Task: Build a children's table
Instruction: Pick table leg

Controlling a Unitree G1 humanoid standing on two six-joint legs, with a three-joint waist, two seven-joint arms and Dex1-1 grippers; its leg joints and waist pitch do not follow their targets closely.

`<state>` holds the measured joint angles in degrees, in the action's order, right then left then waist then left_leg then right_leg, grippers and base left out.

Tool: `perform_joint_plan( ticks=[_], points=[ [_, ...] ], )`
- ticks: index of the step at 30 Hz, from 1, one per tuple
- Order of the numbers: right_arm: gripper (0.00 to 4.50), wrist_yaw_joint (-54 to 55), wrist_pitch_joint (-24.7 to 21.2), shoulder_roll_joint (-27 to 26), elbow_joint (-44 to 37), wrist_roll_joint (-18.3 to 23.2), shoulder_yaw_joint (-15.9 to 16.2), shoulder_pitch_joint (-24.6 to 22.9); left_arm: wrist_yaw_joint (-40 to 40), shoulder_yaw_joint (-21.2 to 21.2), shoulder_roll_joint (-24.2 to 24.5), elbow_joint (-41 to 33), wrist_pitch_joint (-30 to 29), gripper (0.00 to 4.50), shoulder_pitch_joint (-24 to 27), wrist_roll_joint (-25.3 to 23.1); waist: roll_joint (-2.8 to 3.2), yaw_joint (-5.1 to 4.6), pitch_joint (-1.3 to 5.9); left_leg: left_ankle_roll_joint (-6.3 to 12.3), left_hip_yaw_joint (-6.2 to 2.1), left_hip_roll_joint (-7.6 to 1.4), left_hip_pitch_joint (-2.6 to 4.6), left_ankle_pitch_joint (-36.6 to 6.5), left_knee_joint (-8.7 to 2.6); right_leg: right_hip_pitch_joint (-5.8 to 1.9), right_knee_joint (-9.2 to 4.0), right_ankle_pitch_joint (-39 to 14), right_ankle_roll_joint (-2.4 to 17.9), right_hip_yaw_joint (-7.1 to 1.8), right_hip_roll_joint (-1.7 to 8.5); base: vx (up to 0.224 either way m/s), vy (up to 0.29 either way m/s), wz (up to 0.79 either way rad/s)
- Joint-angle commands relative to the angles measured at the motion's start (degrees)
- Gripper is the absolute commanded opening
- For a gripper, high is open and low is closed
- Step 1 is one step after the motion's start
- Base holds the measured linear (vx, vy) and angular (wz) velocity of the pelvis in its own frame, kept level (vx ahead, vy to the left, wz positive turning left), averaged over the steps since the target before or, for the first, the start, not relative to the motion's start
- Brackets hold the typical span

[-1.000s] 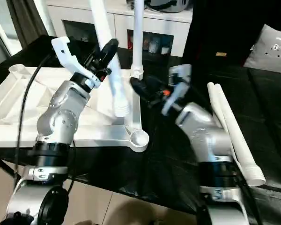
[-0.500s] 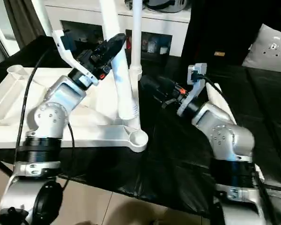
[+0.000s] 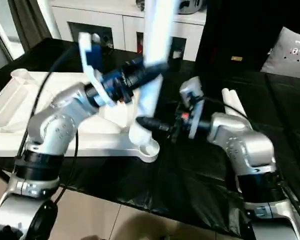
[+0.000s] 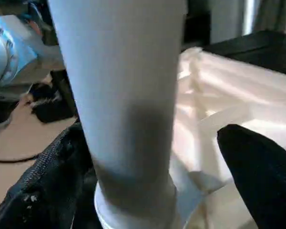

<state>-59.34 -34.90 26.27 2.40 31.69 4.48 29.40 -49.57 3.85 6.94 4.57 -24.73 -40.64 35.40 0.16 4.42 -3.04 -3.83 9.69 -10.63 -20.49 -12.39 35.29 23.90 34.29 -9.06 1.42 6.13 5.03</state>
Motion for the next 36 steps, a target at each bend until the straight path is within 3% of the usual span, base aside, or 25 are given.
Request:
perform_joint_plan(
  ticks=[1, 7, 8, 13, 23, 24, 36],
  points=[
    [4.50, -1.31, 1.08, 0.45, -0.84, -0.31, 0.71, 0.77, -0.46, 0.89, 0.61, -1.69, 0.89, 1.78, 0.05, -1.46, -0.87, 0.01, 4.25, 3.96, -0.31, -2.02, -0.46, -2.79, -3.71, -4.41, -3.78, -14.86, 8.75, -3.07, 3.20, 0.000, 0.000, 0.00],
    [4.50, -2.91, 1.62, -0.68, -0.08, -0.44, 1.96, 0.95, -1.05, 2.09, 0.18, -2.07, 2.50, 1.78, 0.80, -2.77, -0.97, -0.01, 4.28, 4.33, -0.25, -2.04, -0.46, -2.39, -3.67, -4.36, -3.65, -13.91, 9.36, -3.10, 3.18, 0.000, 0.000, 0.00],
    [4.22, -2.98, 1.64, -0.73, -0.02, -0.42, 2.00, 0.94, -0.97, 2.05, 0.08, -2.05, 2.58, 1.78, 0.80, -2.82, -0.99, -0.01, 4.27, 4.32, -0.26, -2.04, -0.49, -2.41, -3.66, -4.39, -3.66, -14.02, 9.32, -3.10, 3.21, 0.000, 0.000, 0.00],
    [3.77, -3.20, 2.07, -1.23, 0.83, -0.85, 2.59, 0.55, -0.51, 2.01, -0.59, -2.16, 3.00, 1.78, 0.78, -2.53, -0.88, -0.02, 4.26, 4.01, -0.28, -2.02, -0.47, -2.70, -3.68, -4.40, -3.73, -14.45, 9.17, -3.07, 3.15, 0.000, 0.000, 0.00],
    [3.15, -2.95, 2.65, -1.65, 1.63, -1.46, 2.74, 0.66, -1.35, 2.88, -0.53, -2.88, 2.94, 1.78, 1.34, -2.73, -0.82, 0.02, 4.31, 4.04, -0.29, -2.02, -0.44, -2.60, -3.67, -4.43, -3.65, -13.89, 9.38, -3.08, 3.15, 0.000, 0.000, 0.00],
    [2.92, -2.88, 2.91, -1.77, 1.93, -1.55, 2.70, 0.77, -1.53, 2.99, -0.45, -3.07, 2.86, 1.78, 1.52, -2.69, -0.80, -0.02, 4.30, 4.05, -0.30, -2.03, -0.44, -2.77, -3.67, -4.42, -3.68, -13.99, 9.30, -3.08, 3.13, 0.000, 0.000, 0.00],
    [2.00, -2.91, 3.19, -1.92, 2.04, -2.30, 3.26, 0.42, -0.58, 2.29, -0.65, -2.42, 3.31, 1.78, 1.31, -3.12, -0.77, 0.01, 4.32, 3.93, -0.31, -2.02, -0.43, -2.68, -3.66, -4.46, -3.61, -13.71, 9.49, -3.09, 3.16, 0.000, 0.000, 0.00]
  ],
)
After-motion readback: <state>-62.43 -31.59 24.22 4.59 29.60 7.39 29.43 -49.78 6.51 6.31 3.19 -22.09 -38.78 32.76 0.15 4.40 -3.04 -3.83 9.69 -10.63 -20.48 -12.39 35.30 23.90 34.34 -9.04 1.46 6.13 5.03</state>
